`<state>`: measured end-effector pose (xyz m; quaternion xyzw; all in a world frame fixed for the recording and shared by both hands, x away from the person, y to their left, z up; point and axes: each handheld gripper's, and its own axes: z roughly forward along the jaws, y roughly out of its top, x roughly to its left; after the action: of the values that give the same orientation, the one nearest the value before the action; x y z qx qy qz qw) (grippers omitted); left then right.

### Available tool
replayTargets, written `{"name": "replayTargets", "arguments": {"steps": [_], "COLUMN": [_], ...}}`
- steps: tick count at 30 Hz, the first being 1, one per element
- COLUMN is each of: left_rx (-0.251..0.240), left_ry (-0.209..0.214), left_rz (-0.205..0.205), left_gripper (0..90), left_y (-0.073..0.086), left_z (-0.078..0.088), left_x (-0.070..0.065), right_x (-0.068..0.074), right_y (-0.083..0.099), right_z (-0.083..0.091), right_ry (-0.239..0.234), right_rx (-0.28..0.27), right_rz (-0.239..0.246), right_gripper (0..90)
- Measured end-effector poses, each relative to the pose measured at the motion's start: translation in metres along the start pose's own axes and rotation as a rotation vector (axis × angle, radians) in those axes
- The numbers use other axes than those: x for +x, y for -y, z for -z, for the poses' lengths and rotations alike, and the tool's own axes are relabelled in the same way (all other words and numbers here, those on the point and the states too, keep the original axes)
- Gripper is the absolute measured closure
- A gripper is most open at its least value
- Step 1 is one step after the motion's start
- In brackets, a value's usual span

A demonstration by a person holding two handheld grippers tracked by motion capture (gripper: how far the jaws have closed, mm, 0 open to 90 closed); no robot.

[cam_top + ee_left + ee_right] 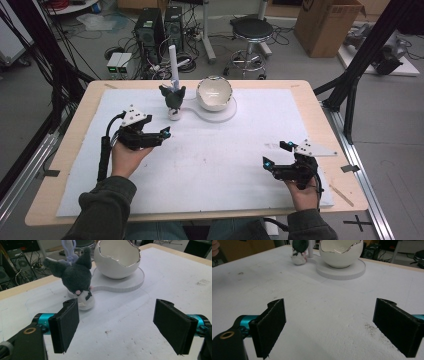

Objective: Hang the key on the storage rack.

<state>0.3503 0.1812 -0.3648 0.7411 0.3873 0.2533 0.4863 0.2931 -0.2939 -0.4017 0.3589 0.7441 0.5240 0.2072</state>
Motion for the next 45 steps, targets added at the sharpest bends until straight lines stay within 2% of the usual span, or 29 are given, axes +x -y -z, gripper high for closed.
{"name": "replayTargets", "arguments": {"steps": [6, 16, 20, 25, 45], "left_rx": [0.000, 0.003, 0.003, 0.025, 0.006], "left_ry": [0.008, 0.009, 0.010, 0.011, 0.029], "left_rz": [-0.006, -0.040, -0.028, -0.040, -0.034], "left_gripper": [21.4, 21.2, 21.2, 20.1, 19.4], "left_y": [0.004, 0.006, 0.012, 0.018, 0.026], "left_z": [0.004, 0.011, 0.013, 0.013, 0.026], "left_x": [-0.001, -0.009, -0.010, -0.010, -0.013], "right_x": [0.000, -0.001, -0.001, 0.000, 0.001], "right_y": [0.000, 0.000, 0.000, 0.000, 0.000], "right_z": [-0.001, -0.001, -0.001, -0.003, -0.005], "right_ry": [0.001, 0.007, 0.007, 0.006, 0.004], "right_rx": [0.000, 0.002, 0.007, 0.014, 0.023], "right_rz": [0.004, 0.004, 0.001, 0.001, 0.002], "right_gripper": [10.5, 10.5, 10.5, 10.5, 10.5]}}
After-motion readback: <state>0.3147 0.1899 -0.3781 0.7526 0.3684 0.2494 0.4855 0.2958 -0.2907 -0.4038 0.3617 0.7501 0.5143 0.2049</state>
